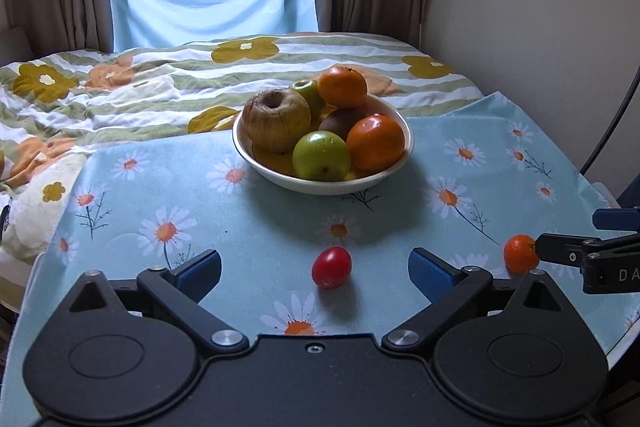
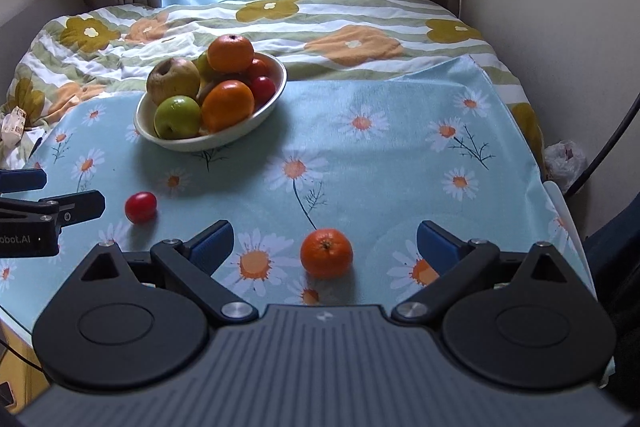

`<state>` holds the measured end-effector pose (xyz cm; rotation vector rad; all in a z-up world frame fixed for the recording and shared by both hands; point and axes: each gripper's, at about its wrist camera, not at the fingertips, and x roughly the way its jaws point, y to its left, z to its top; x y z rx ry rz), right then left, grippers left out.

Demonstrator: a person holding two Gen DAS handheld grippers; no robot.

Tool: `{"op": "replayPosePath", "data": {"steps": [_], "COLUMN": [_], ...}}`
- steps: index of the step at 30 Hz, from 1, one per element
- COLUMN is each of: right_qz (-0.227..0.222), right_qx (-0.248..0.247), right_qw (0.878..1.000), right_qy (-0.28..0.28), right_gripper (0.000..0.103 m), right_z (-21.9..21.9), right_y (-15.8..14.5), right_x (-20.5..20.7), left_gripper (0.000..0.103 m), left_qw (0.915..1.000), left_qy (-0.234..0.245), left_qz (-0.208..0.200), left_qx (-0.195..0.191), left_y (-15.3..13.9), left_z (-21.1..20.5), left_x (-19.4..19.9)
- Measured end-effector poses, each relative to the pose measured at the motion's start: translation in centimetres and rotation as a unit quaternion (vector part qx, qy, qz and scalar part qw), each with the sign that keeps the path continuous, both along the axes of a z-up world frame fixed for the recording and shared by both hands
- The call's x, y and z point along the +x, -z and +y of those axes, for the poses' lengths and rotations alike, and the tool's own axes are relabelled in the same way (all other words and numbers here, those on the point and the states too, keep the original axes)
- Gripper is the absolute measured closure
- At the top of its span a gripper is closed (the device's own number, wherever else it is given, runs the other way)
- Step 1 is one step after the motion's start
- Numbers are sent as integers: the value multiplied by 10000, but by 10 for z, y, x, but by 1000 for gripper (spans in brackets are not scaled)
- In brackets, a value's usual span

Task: Organize fruits
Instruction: 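Grasp a red cherry tomato with the left tool while the right tool grasps a small tangerine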

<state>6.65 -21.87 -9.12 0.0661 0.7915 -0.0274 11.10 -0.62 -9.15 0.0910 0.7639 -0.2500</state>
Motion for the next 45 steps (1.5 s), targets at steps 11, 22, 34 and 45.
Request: {"op": "replayPosePath", "data": {"steps": [11, 22, 34, 45], "right_qz": [192, 230, 276, 207], "right_qx": [228, 274, 257, 198], "right_qw": [9995, 9994, 9993, 9995], "right_qy": [62, 29, -77, -128], "right_gripper": [0, 15, 31, 50], "right_z": [-15, -14, -9, -6], "right_y": [41, 49, 51, 48], "right_x": [9, 11, 20, 24], "left_gripper": [43, 71, 71, 72], "left_qw": [9984, 9983, 9982, 9988], "left_qy": [269, 340, 131, 36], "left_qz": [475, 434, 593, 478], "left_qx": [135, 200, 16, -97], "left_y": [45, 49, 47, 37], "left_z": [-13, -17, -6, 1], "left_x": [34, 36, 14, 3]}}
